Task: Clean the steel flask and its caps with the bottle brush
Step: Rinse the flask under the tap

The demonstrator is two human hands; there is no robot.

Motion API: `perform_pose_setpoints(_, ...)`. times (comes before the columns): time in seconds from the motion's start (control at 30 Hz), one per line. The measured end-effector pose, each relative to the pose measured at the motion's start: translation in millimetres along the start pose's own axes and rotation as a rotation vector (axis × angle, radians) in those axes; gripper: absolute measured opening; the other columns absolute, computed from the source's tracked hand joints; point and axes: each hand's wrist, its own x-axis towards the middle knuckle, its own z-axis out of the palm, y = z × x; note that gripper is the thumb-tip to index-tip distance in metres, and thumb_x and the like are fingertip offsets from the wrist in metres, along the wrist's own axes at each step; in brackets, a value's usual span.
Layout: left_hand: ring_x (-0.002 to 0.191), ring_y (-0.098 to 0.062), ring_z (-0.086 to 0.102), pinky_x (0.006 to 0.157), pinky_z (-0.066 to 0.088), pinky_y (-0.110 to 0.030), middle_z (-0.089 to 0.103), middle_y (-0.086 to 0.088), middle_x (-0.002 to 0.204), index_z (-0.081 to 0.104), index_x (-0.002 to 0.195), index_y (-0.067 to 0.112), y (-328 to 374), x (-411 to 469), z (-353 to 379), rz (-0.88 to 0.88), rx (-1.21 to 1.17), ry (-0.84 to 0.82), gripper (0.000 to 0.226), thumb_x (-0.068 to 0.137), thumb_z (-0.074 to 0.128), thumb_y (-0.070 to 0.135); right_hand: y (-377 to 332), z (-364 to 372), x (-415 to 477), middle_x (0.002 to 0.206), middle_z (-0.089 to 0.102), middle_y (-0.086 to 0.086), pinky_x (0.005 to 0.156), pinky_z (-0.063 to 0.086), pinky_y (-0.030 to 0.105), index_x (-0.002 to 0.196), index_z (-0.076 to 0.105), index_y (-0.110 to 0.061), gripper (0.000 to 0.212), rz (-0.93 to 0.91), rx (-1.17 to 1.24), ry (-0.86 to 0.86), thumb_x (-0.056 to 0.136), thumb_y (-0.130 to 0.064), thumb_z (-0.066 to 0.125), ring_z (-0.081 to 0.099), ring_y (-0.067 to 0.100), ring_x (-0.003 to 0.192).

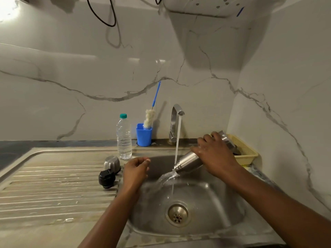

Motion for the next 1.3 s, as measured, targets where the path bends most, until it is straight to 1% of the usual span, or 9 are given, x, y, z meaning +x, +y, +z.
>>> perform_pose_setpoints(0.1,0.101,-0.025,0.072,0.091,0.063,-0.050,0.077,-0.005,0.102,0.076,0.103,0.022,4,0,-1,0.025,0.017,-0.025,0.008,0.101,0.069,0.021,4,-6,4,0.143,0.056,0.008,0.118,0.024,0.055,0.142,0.053,-0.029,0.062,0.017,-0.023,0.037,0.085,-0.026,0.079,0.048,0.032,0.133)
perform_pose_setpoints(0.23,0.100,-0.027,0.073,0.087,0.064,-0.046,0.077,-0.007,0.101,0.077,0.103,0.020,7,0,-2,0.043,-0.012,-0.045,0.008,0.101,0.069,0.020,6,-7,5,0.133,0.060,0.002,0.110,0.035,0.053,0.140,0.054,-0.033,0.066,0.140,0.036,-0.012,0.079,-0.029,0.080,0.052,0.028,0.124)
perform_pose_setpoints(0.3,0.102,-0.026,0.073,0.091,0.063,-0.049,0.077,-0.005,0.102,0.077,0.103,0.022,7,0,-3,0.052,0.000,-0.038,0.008,0.101,0.069,0.022,3,0,4,0.130,0.060,0.001,0.099,0.043,0.048,0.140,0.051,-0.035,0.069,0.252,0.202,-0.087,0.077,-0.032,0.079,0.055,0.026,0.119)
perform_pose_setpoints(0.4,0.104,-0.025,0.072,0.094,0.062,-0.051,0.077,-0.005,0.104,0.076,0.105,0.023,8,-1,-4,0.049,0.007,-0.043,0.009,0.102,0.067,0.021,-7,18,1,0.129,0.065,0.001,0.082,0.051,0.034,0.140,0.051,-0.030,0.078,0.433,0.635,-0.197,0.071,-0.036,0.088,0.065,0.023,0.109)
perform_pose_setpoints(0.57,0.100,-0.023,0.072,0.090,0.062,-0.047,0.077,-0.004,0.101,0.076,0.103,0.023,7,-6,0,0.070,0.002,-0.066,0.008,0.101,0.068,0.022,-36,44,4,0.135,0.065,0.006,0.096,0.055,0.038,0.141,0.051,-0.020,0.089,0.612,1.102,-0.300,0.065,-0.036,0.096,0.064,0.024,0.115)
perform_pose_setpoints(0.77,0.094,-0.027,0.071,0.091,0.060,-0.056,0.076,-0.009,0.096,0.076,0.100,0.021,8,-2,-5,0.078,-0.003,-0.058,0.009,0.101,0.068,0.020,-51,47,25,0.137,0.066,0.005,0.088,0.052,0.030,0.142,0.052,-0.022,0.085,0.553,1.115,-0.258,0.070,-0.038,0.093,0.066,0.023,0.115)
perform_pose_setpoints(0.87,0.102,-0.027,0.072,0.094,0.061,-0.055,0.077,-0.006,0.101,0.076,0.102,0.021,8,-1,-6,0.057,-0.015,-0.050,0.008,0.101,0.068,0.019,-47,47,31,0.136,0.066,0.007,0.090,0.054,0.034,0.143,0.052,-0.019,0.087,0.631,1.204,-0.227,0.068,-0.036,0.095,0.067,0.024,0.114)
perform_pose_setpoints(1.07,0.103,-0.025,0.072,0.094,0.061,-0.052,0.077,-0.006,0.102,0.076,0.105,0.021,8,-1,-5,0.032,-0.035,-0.053,0.008,0.101,0.068,0.019,-46,52,30,0.132,0.068,0.004,0.092,0.057,0.036,0.141,0.054,-0.022,0.092,0.628,1.230,-0.196,0.062,-0.041,0.097,0.067,0.020,0.107)
perform_pose_setpoints(1.3,0.103,-0.024,0.073,0.093,0.062,-0.050,0.078,-0.005,0.103,0.076,0.107,0.020,9,-2,-4,0.034,-0.035,-0.053,0.009,0.101,0.068,0.020,-33,50,30,0.138,0.066,0.005,0.086,0.049,0.027,0.145,0.053,-0.021,0.093,0.576,1.219,-0.157,0.064,-0.037,0.097,0.065,0.019,0.109)
